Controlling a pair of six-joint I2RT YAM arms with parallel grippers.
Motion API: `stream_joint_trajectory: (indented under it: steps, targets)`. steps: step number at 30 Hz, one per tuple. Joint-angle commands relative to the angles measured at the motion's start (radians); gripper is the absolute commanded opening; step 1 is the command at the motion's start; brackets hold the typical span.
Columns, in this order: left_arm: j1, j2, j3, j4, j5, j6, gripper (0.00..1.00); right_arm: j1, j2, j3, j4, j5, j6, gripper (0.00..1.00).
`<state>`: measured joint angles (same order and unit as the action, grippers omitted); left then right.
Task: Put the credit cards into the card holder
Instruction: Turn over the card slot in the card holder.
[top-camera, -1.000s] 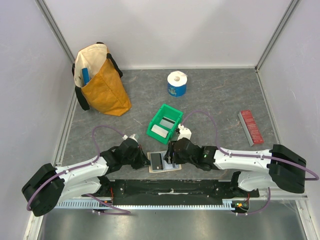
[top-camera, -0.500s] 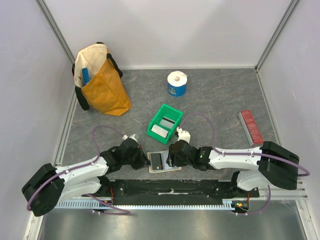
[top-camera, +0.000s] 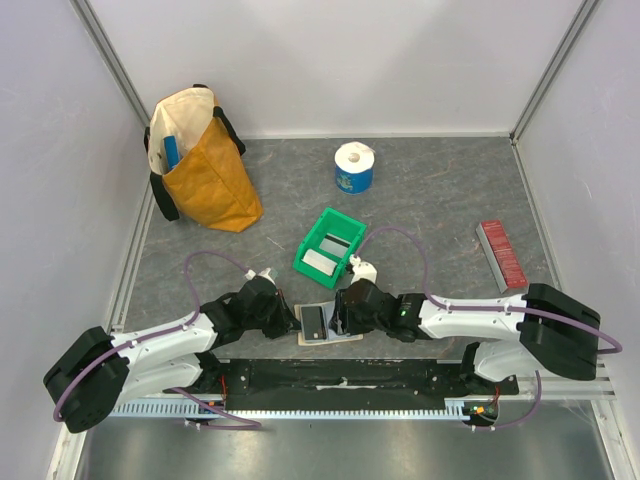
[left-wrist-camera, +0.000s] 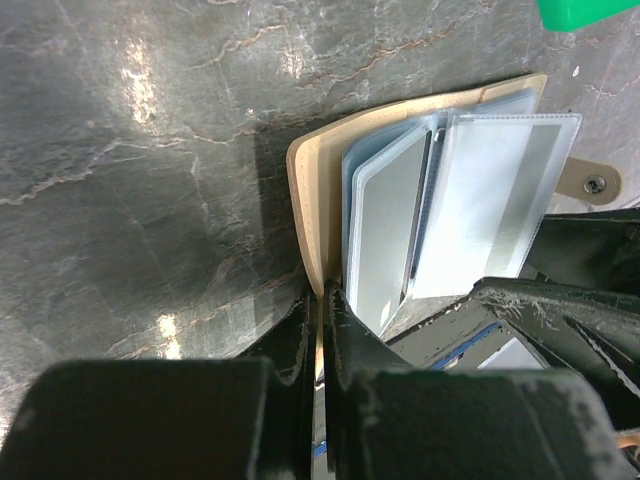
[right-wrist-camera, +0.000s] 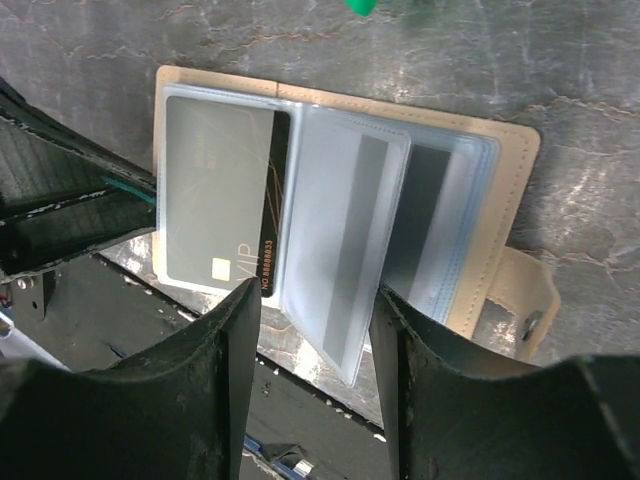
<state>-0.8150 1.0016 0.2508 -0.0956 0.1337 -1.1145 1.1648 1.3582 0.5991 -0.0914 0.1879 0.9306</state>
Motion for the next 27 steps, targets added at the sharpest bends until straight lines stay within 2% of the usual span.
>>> stream_joint_trajectory:
  steps: [1,8,17,21,27]
  targets:
    - [-0.001,0.008,0.002,0.037,0.007,0.01,0.02,0.003,-0.005,0.033,0.068,-0.044,-0.015,0.56]
    - [-0.003,0.012,0.001,0.037,0.009,0.013,0.02,0.007,-0.001,0.044,0.114,-0.079,-0.029,0.59]
    - [0.0,0.005,-0.002,0.033,0.006,0.01,0.02,0.022,0.088,0.09,0.24,-0.257,-0.059,0.63]
    - [-0.003,-0.009,-0.005,0.025,0.001,0.01,0.02,0.022,0.044,0.09,0.185,-0.161,-0.059,0.63]
    - [-0.001,-0.015,-0.01,0.023,-0.002,0.01,0.02,0.022,-0.062,0.07,-0.059,0.106,-0.012,0.68]
